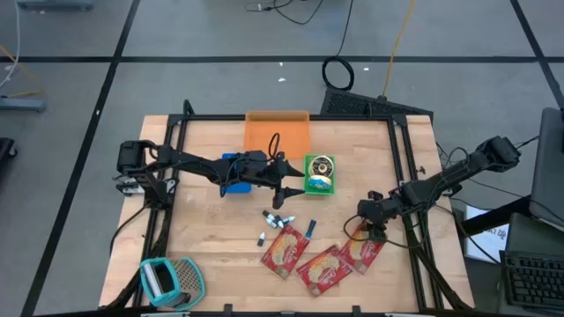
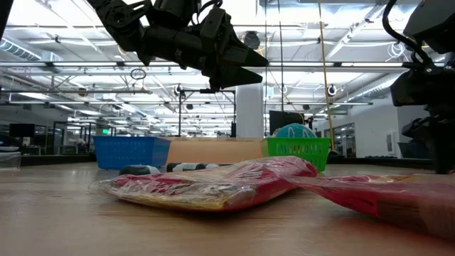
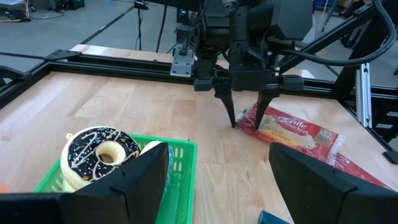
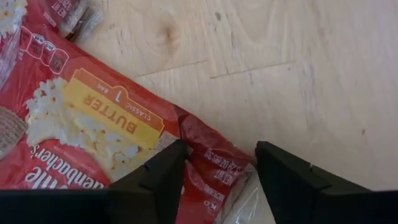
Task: Pick & Place Food Item
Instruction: Put the right red popcorn bag into the orange bin
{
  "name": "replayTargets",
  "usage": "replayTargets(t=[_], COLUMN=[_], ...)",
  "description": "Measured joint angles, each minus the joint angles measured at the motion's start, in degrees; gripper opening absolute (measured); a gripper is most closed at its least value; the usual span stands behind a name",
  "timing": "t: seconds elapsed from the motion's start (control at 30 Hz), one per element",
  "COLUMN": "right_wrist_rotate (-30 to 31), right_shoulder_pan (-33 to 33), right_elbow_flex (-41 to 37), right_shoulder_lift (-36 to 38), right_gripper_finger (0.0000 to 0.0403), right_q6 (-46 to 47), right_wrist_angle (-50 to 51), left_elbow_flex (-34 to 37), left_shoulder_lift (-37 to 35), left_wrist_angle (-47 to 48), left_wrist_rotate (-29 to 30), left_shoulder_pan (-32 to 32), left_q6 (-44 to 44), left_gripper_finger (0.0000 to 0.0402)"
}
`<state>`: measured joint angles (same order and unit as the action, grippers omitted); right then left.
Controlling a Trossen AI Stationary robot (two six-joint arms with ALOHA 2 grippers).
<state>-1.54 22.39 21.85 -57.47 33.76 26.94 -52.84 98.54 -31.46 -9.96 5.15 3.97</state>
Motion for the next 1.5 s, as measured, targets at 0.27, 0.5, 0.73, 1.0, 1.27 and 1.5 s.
replayTargets(t=[0.27,0.5,0.73,1.0,1.27,1.5], right_wrist_rotate=[-0.35,-0.71,-0.5,2.08,4.67,11.5], right_shoulder_pan=[0.04,0.07,0.08,0.02,0.07,0.04], right_elbow_flex=[0.0,-0.04,-0.15,0.69,3.0,3.17], right_shoulder_lift=[0.0,-0.02,1.84,10.03,17.97,24.1], right_gripper_finger=[0.0111,0.0058,0.0008,0.0004,0.0003,0.0002], right_q6=[-0.72,-1.78,-4.35,-4.69,-8.4,-16.33], right_wrist_angle=[0.87,0.95,0.95,2.16,0.01,-5.19], left_elbow_flex=[0.0,0.0,0.0,0.0,0.0,0.0], left_shoulder_lift=[0.0,0.0,0.0,0.0,0.0,0.0], left_wrist_angle=[0.0,0.0,0.0,0.0,-0.04,-0.08], left_wrist_rotate=[0.0,0.0,0.0,0.0,0.0,0.0], left_shoulder_pan=[0.02,0.01,0.02,0.0,0.02,-0.35], left_q6=[0.5,0.58,0.63,0.79,0.85,1.58], left_gripper_finger=[0.0278,0.0278,0.0278,0.0278,0.0278,0.0278])
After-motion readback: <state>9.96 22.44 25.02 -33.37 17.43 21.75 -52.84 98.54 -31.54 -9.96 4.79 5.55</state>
